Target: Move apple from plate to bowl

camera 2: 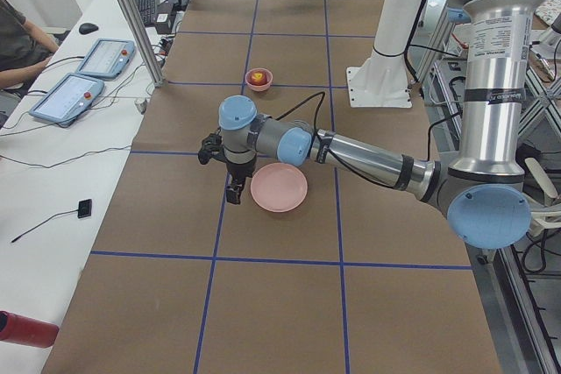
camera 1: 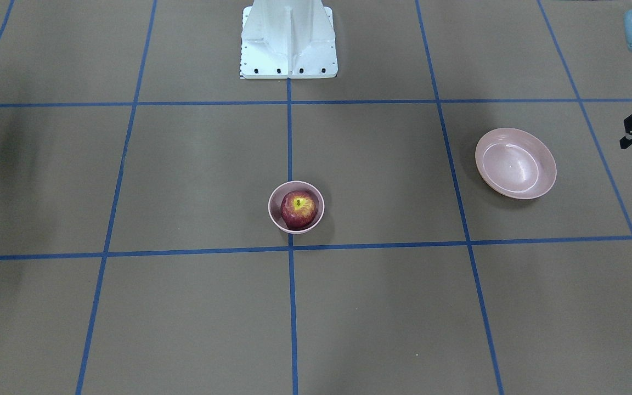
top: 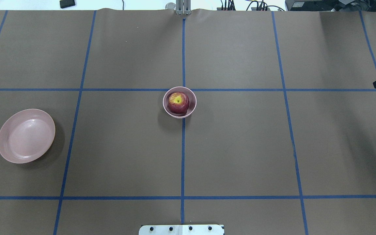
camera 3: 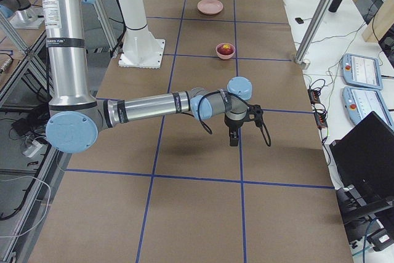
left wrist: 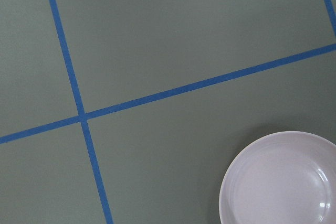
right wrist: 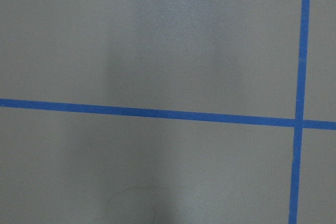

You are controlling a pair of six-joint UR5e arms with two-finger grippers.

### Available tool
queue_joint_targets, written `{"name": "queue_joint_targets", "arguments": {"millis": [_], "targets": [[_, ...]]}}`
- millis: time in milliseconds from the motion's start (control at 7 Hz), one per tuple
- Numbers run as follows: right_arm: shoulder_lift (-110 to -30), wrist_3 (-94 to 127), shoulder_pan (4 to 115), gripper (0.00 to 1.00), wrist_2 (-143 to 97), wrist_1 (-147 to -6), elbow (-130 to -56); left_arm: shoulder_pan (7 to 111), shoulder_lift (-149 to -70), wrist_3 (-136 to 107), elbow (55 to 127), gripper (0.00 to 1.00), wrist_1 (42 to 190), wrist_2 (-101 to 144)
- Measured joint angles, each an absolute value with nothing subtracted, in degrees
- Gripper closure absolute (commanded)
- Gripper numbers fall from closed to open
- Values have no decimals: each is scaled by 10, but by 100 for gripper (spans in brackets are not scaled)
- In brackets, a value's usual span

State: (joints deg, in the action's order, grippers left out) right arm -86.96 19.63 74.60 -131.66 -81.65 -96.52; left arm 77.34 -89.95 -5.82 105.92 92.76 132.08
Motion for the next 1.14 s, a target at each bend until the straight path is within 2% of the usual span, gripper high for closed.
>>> {"name": "queue_joint_targets", "arguments": {"millis": [1143], "targets": [[-870, 196, 746, 0, -1317, -817, -965, 773, -898, -58, 1069, 2, 927, 1321]]}}
